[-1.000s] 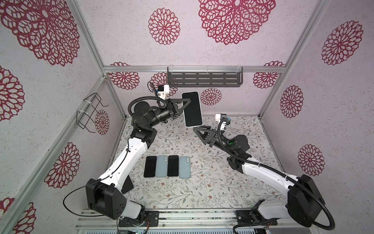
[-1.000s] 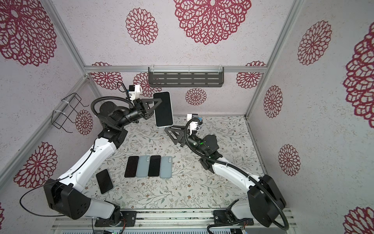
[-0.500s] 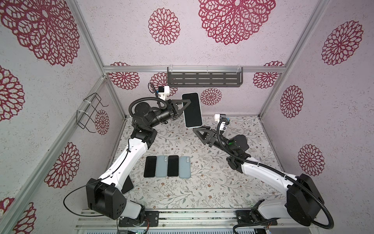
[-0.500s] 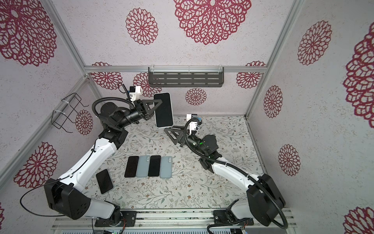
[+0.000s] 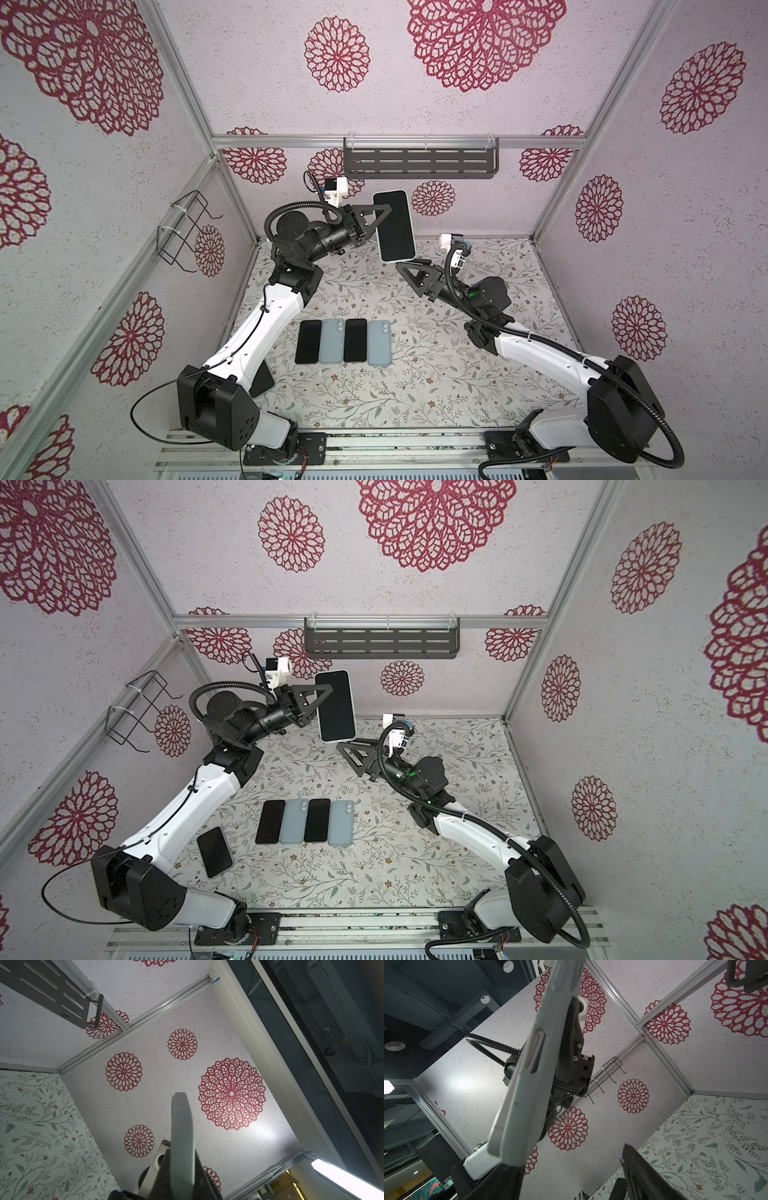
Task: Take the phone out of the phone case
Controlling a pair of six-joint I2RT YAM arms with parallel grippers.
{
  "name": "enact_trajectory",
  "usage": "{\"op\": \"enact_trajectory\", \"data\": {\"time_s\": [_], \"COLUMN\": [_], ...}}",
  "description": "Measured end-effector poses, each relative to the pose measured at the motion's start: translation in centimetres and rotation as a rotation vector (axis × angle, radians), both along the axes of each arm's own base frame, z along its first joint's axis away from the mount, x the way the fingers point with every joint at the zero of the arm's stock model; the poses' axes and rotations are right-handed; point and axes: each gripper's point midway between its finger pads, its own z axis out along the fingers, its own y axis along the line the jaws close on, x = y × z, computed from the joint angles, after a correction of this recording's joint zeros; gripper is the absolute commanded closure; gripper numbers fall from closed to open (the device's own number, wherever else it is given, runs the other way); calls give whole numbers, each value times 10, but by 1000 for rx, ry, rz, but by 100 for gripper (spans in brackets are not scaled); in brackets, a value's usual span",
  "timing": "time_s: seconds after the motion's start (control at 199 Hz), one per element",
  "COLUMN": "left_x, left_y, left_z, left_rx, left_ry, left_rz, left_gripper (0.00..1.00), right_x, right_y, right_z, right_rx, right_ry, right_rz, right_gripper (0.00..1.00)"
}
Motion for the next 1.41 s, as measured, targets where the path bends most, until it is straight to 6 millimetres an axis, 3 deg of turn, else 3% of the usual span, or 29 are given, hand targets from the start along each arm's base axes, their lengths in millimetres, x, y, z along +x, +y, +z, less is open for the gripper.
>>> {"op": "enact_trajectory", "data": {"time_s": [0.647, 1.405], "left_x": [5, 8], "left_y": [3, 8], "left_z": [-7, -21], "left_rx": [-10, -25], "left_ry": [4, 0], "left_rz": [26, 78], "left_gripper": [100, 100], "right_x": [9, 23], "right_y": [2, 1], "right_z": [-7, -24], "right_rx": [6, -19], "right_ry": [48, 134], "right_rz": [-8, 2], "right_gripper": [27, 46]}}
